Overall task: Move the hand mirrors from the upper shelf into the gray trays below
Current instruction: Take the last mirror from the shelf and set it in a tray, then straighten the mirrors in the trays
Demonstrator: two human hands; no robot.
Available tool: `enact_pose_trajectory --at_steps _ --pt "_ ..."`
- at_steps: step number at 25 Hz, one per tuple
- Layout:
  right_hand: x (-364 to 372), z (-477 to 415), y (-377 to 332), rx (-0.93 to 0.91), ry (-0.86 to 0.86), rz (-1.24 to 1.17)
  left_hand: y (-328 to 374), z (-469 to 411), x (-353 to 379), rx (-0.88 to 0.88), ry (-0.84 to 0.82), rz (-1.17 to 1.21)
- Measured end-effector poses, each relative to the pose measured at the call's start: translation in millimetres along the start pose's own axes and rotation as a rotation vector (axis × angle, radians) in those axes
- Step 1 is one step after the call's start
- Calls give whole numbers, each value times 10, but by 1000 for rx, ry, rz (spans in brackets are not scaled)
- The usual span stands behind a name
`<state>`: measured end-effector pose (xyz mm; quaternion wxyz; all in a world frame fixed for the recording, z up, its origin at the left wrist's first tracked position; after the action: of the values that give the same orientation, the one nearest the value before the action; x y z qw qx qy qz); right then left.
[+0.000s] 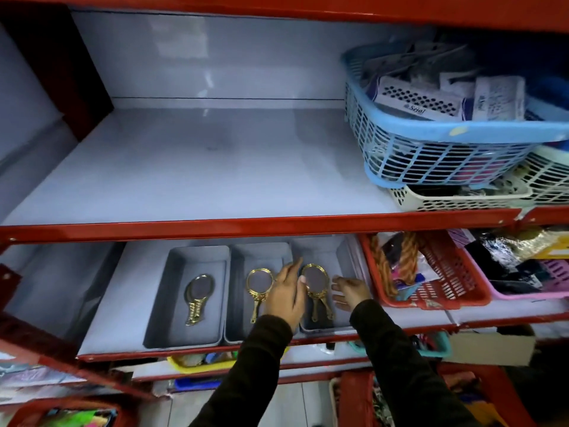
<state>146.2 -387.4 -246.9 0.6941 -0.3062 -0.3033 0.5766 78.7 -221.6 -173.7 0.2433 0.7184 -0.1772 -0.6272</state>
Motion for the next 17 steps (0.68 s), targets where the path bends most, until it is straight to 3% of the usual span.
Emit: enact_pose_trajectory --at_steps 2,4,6,13,17 --pt "-100 -180 7 20 15 29 52 -116 381 -326 -143 328" --pt "-172 -379 51 31 23 107 137 -172 705 -735 -281 804" --pt "-205 -491 122 35 21 223 239 -233 913 -964 -342 1131" --pt "-186 -719 407 113 -41 411 62 -301 1237 -1116 -295 1175" --pt "-148 -704 397 144 -71 415 -72 -228 1373 -1144 -343 1022"
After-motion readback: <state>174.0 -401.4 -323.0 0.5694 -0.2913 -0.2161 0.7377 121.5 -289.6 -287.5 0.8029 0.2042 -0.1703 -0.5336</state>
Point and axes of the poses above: each hand's wrist, its own z-axis away from the middle knuckle, its own x-axis out of the palm, y = z × x, the point moved 6 cm from there along -z, towards the middle knuckle, and after that the axes turned 13 degrees about -z, right-handed, at the moved point
